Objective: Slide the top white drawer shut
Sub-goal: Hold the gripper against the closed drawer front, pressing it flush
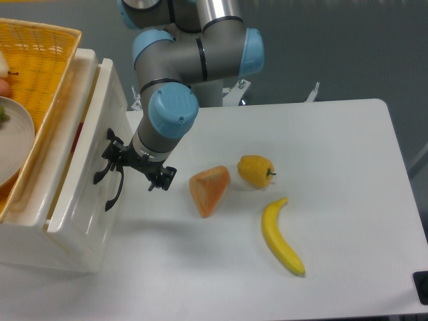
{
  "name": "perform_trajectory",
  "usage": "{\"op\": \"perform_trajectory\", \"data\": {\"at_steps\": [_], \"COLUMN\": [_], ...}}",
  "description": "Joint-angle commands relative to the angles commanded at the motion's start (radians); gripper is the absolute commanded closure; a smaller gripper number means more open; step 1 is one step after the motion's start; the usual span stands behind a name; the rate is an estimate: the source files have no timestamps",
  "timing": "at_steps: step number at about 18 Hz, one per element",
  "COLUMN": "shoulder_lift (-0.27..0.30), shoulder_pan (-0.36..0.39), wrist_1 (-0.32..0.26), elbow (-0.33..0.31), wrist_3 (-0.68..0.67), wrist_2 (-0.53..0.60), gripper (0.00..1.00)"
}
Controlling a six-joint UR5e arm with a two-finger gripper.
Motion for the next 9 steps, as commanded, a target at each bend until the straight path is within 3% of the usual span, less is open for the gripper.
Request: {"op": "perform_trajectory", "data": {"at_steps": [9], "shoulder_lift": [0.0], "shoulder_pan": [0.012], "wrist_1": [0.0], "elbow": [0.006], "wrist_3": [0.002], "wrist_2": [0.008], "gripper": [0.0]}}
